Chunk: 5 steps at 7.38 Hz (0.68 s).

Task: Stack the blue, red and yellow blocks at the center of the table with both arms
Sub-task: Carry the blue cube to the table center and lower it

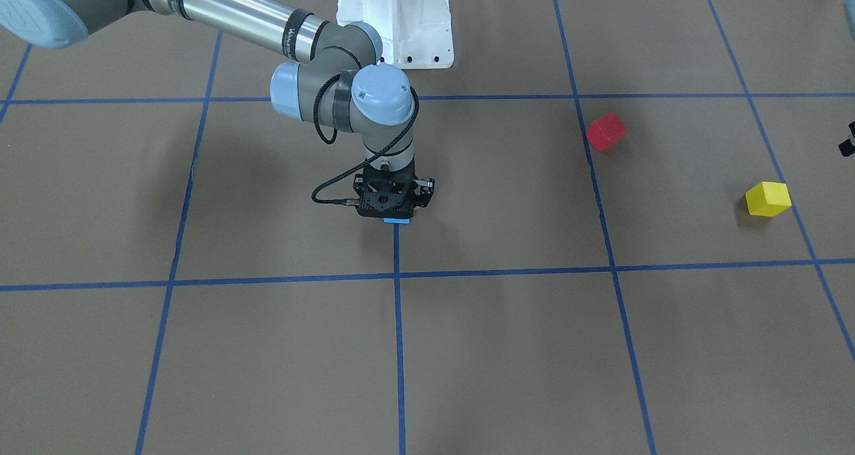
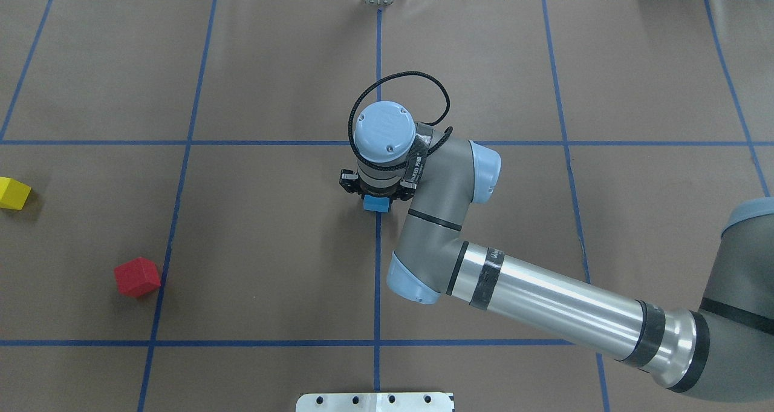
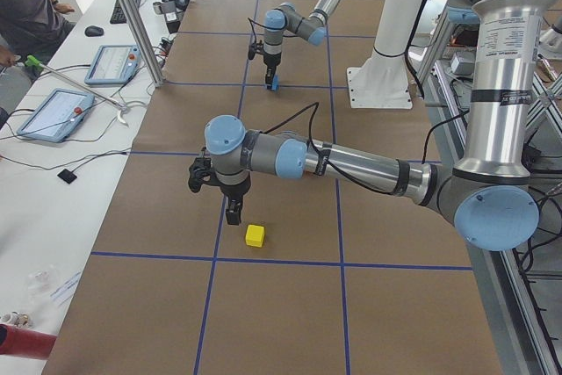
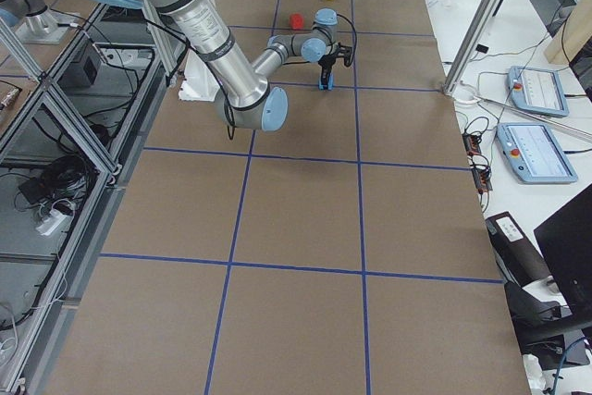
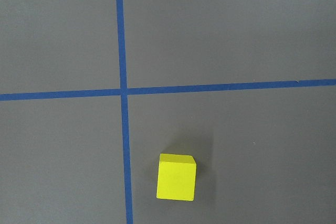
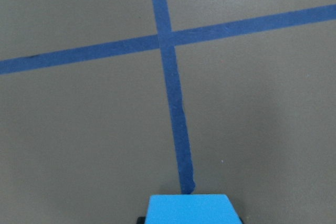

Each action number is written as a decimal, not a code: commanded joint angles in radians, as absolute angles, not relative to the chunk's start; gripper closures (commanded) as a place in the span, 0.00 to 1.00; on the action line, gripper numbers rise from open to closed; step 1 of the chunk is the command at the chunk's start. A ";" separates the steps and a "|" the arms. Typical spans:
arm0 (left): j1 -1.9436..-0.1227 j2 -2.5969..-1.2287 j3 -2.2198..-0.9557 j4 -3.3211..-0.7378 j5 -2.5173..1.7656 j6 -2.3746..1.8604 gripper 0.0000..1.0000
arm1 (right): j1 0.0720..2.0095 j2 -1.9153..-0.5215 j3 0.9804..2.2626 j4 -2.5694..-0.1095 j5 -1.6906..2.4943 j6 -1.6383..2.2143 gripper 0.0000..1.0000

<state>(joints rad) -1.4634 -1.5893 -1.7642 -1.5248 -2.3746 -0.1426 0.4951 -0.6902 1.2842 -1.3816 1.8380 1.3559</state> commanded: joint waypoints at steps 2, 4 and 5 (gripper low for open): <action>-1.463 -1.591 -1.756 -1.525 -2.375 -0.143 0.00 | 0.483 -0.693 1.287 -1.381 1.822 1.338 0.00; -1.406 -1.592 -1.762 -1.529 -2.367 -0.146 0.00 | 0.489 -0.713 1.360 -1.384 1.824 1.328 0.00; -1.350 -1.594 -1.766 -1.598 -2.365 -0.308 0.00 | 0.512 -0.763 1.450 -1.388 1.833 1.327 0.00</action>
<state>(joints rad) -1.4122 -1.5921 -1.7616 -1.5426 -2.3693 -0.1799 0.4918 -0.7157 1.3566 -1.3834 1.8253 1.3300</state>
